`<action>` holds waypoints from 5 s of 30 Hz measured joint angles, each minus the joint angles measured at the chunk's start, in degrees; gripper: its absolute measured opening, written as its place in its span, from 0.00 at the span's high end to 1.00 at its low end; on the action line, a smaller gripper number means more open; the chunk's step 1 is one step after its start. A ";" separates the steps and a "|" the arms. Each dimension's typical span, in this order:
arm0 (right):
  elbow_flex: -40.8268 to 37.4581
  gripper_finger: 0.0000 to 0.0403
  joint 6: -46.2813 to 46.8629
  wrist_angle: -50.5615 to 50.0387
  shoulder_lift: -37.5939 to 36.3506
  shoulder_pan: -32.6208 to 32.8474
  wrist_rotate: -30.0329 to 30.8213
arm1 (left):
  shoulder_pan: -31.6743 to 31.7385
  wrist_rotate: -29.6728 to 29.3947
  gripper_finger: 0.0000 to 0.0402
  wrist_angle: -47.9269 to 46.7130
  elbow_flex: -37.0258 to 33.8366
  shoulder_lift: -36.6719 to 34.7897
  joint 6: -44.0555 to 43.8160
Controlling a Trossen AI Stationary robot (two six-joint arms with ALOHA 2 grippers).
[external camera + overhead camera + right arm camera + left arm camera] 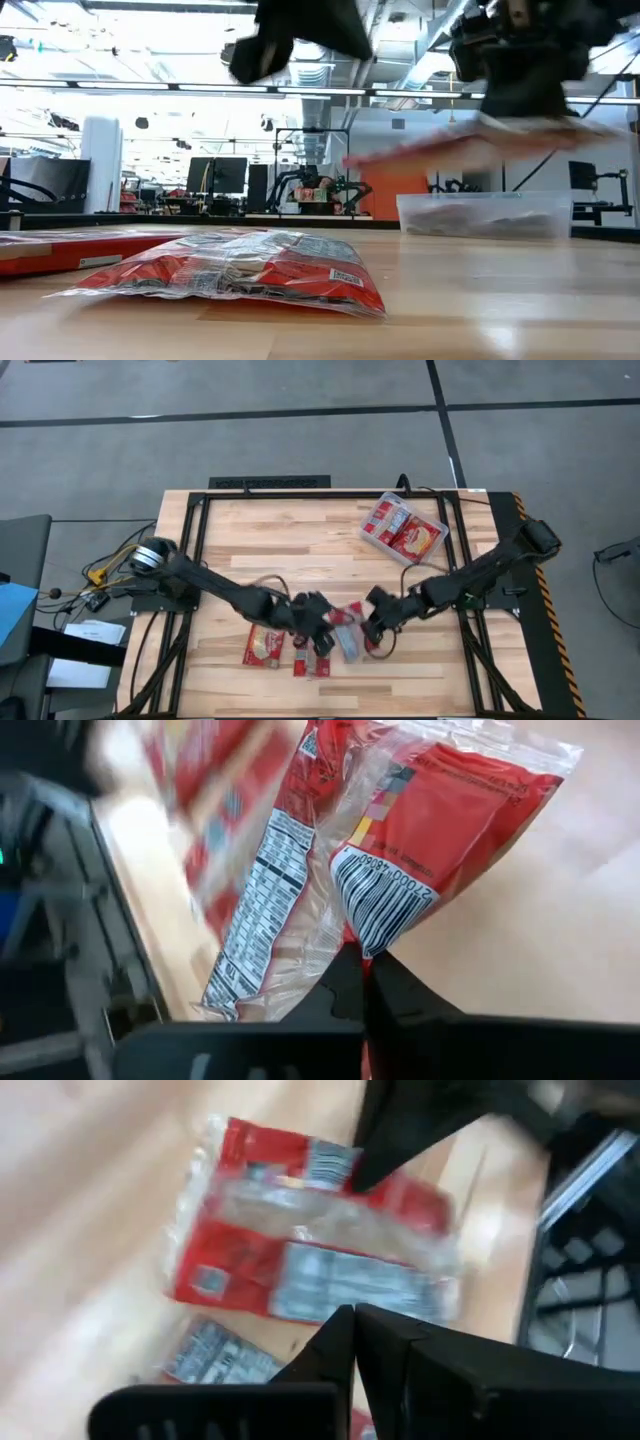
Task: Sort popcorn bags into baskets
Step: Put the red popcorn bag into the transparent bin
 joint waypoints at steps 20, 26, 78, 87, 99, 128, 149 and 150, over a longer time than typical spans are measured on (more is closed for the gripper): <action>-0.19 0.97 26.97 -53.57 -35.71 -22.21 31.95 | 2.93 -19.18 1.00 -7.59 0.18 -22.25 13.20; -4.17 0.99 31.84 -53.73 -35.72 -28.32 30.43 | 6.40 -12.33 1.00 -11.48 0.18 -22.25 15.90; -10.36 0.70 -8.81 -38.27 -28.17 -55.58 12.68 | 10.13 -6.27 0.95 -14.37 0.20 -22.23 19.12; -10.38 0.73 -10.89 -38.54 -22.89 -56.07 12.57 | 9.63 -1.24 0.95 -22.96 0.22 -22.23 16.39; -0.72 0.73 -8.69 -35.36 -33.55 -40.68 9.45 | -9.37 -13.86 1.00 -29.23 -5.00 -22.28 -2.17; 7.58 0.30 26.84 15.74 21.80 8.54 19.03 | -14.45 -10.75 1.00 6.32 -20.58 -0.39 -26.55; 26.51 0.32 23.94 9.72 37.06 3.15 9.51 | -14.18 -9.40 1.00 9.21 -21.22 4.95 -24.34; 26.51 0.34 24.02 9.56 37.03 2.80 8.70 | -14.17 -9.40 1.00 9.36 -21.22 4.98 -24.33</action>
